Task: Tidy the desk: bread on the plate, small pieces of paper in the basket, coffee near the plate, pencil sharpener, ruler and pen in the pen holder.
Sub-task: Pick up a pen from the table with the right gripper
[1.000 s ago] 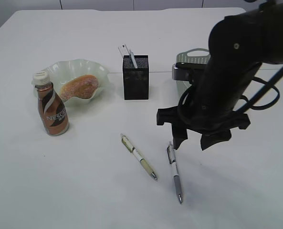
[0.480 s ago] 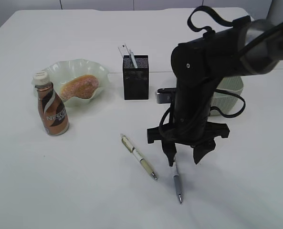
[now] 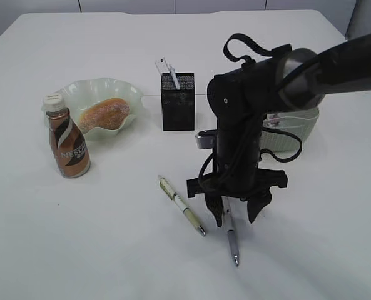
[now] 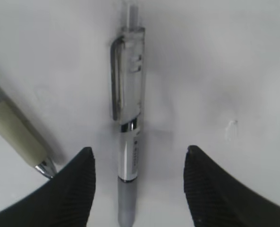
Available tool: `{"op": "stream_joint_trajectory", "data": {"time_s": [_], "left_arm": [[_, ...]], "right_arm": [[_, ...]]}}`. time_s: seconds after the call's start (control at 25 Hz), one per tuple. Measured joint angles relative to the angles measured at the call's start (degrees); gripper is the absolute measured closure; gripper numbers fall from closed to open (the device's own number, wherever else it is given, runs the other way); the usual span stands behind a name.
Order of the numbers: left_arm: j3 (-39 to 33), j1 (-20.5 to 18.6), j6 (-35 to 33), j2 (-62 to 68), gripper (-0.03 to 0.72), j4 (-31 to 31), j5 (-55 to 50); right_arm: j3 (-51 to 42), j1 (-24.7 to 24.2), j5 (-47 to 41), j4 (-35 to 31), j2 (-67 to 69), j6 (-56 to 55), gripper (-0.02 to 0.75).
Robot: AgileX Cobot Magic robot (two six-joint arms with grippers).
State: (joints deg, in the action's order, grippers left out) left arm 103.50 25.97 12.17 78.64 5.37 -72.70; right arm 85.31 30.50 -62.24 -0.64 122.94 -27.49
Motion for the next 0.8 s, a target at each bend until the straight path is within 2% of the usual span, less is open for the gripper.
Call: {"op": "stream_joint_trajectory", "data": {"time_s": [0.8], "left_arm": [[0.0, 0.0, 0.0, 0.0, 0.434, -2.3, 0.0]], "right_arm": [[0.2, 0.0, 0.0, -1.1, 2.5, 0.1, 0.274]]}}
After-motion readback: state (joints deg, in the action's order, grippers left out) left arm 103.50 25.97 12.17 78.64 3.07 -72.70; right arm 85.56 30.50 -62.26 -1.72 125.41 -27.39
